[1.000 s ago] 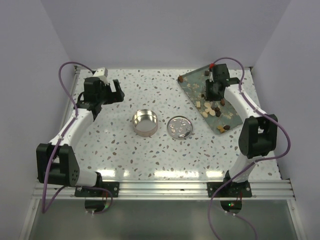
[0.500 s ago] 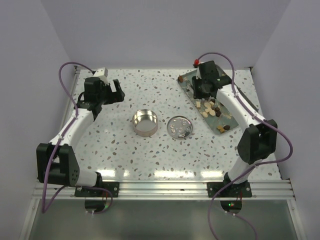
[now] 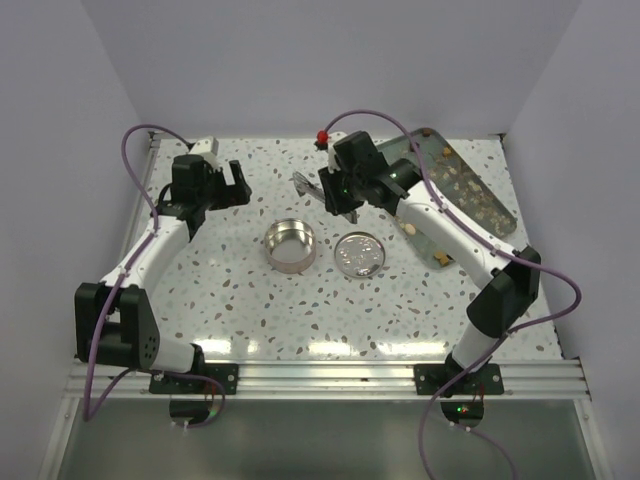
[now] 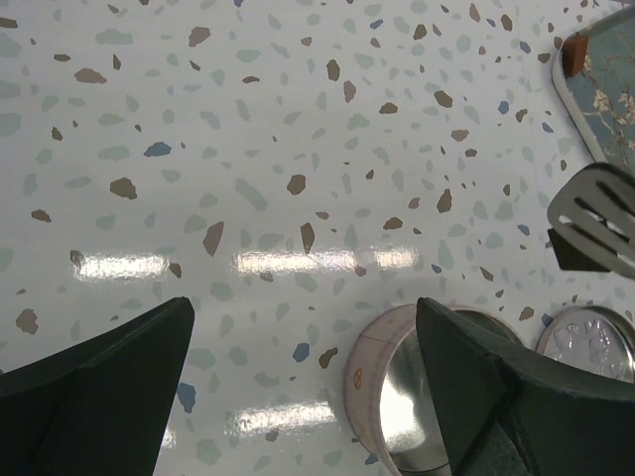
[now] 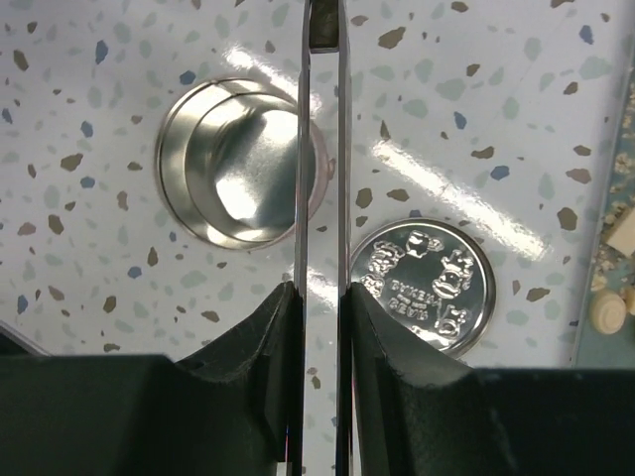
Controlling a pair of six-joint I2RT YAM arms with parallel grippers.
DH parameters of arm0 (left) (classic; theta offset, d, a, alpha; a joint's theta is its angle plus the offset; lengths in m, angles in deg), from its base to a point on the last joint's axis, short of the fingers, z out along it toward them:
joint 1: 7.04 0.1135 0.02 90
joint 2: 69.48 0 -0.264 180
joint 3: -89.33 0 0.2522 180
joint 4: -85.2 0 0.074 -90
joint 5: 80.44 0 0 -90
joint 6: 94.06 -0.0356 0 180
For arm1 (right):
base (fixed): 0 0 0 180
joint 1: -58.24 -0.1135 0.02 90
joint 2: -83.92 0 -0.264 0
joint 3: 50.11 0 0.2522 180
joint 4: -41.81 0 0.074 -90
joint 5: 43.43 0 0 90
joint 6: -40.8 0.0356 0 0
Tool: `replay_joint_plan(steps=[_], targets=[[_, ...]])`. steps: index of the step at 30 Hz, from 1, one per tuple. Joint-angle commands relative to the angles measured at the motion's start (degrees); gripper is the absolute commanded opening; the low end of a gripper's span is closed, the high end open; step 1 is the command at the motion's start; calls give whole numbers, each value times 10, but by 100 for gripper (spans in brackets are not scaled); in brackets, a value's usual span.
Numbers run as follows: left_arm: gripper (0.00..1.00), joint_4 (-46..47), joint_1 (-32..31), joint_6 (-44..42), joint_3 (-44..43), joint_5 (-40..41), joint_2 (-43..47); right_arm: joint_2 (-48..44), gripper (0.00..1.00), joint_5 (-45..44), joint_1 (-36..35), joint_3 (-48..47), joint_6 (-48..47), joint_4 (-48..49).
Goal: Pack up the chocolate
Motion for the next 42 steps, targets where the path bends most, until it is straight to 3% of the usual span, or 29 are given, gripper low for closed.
replay_joint_plan(steps=[1, 9, 21, 32, 42], targets=[[100, 10, -4, 8, -1, 12, 14, -22, 20, 13, -33, 4, 7, -17], [100, 4, -4, 7, 9, 18, 22, -12, 21, 13, -61, -4, -2, -39], [100, 4, -4, 6, 12, 17, 22, -15, 36, 13, -72, 5, -7, -42], [100, 4, -4, 5, 11, 20, 17, -14, 39, -17, -68, -13, -4, -41], [100, 2, -4, -2, 8, 24, 14, -26, 39, -28, 84, -17, -5, -21]])
